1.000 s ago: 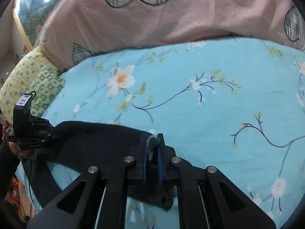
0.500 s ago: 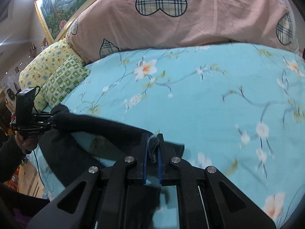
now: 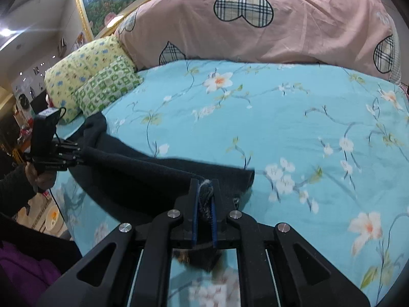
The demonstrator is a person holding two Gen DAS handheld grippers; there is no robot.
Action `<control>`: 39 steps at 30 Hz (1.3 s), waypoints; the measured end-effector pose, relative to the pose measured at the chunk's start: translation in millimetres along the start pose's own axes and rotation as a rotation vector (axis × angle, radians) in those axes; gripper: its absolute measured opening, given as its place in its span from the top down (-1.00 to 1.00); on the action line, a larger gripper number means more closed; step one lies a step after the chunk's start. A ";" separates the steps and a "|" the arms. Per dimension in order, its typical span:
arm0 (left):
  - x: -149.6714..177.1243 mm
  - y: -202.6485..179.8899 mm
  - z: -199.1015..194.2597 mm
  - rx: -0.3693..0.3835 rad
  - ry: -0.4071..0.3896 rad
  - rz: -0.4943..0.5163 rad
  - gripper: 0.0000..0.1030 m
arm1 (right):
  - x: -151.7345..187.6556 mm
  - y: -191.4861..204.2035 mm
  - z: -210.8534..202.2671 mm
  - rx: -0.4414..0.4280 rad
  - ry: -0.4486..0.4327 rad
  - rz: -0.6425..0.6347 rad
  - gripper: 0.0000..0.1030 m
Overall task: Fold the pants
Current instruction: 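Lift the cuffs with both grippers and carry them toward the waistband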
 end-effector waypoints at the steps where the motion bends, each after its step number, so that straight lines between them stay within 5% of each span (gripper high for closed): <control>1: 3.5 -3.0 2.0 -0.002 0.008 0.009 0.78 | 4.9 -1.0 0.9 0.003 0.009 0.000 0.83; 8: 22.8 -9.3 18.8 0.024 0.051 0.010 0.69 | 39.8 -10.0 14.1 0.054 0.075 0.007 0.83; 11: 24.4 -16.4 17.4 0.022 0.052 0.029 0.43 | 43.9 -13.4 14.7 0.055 0.090 0.038 0.76; 13: 25.0 -25.3 12.0 0.045 0.038 0.038 0.08 | 45.3 -12.4 12.1 0.084 0.101 0.040 0.46; 16: 27.0 -32.4 7.4 0.038 0.021 0.056 -0.01 | 47.1 -7.8 1.3 0.132 0.091 0.025 -0.06; 24: 34.5 -22.7 -12.0 0.030 -0.025 -0.014 -0.02 | 35.9 35.6 -22.5 0.072 -0.008 0.028 -0.07; 39: 79.5 73.7 -75.3 -0.123 -0.094 -0.255 -0.11 | 36.0 156.2 64.5 -0.166 0.093 -0.040 -0.07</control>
Point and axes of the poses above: each gripper's, at about its wrist camera, not at the fingertips, and z roughly the way its jaws point, y to its left, x to its underside, the point moved 8 cm from there along z, roughly the way its jaws point, and after that the axes turned 14 degrees about z, right-handed, at the moved point
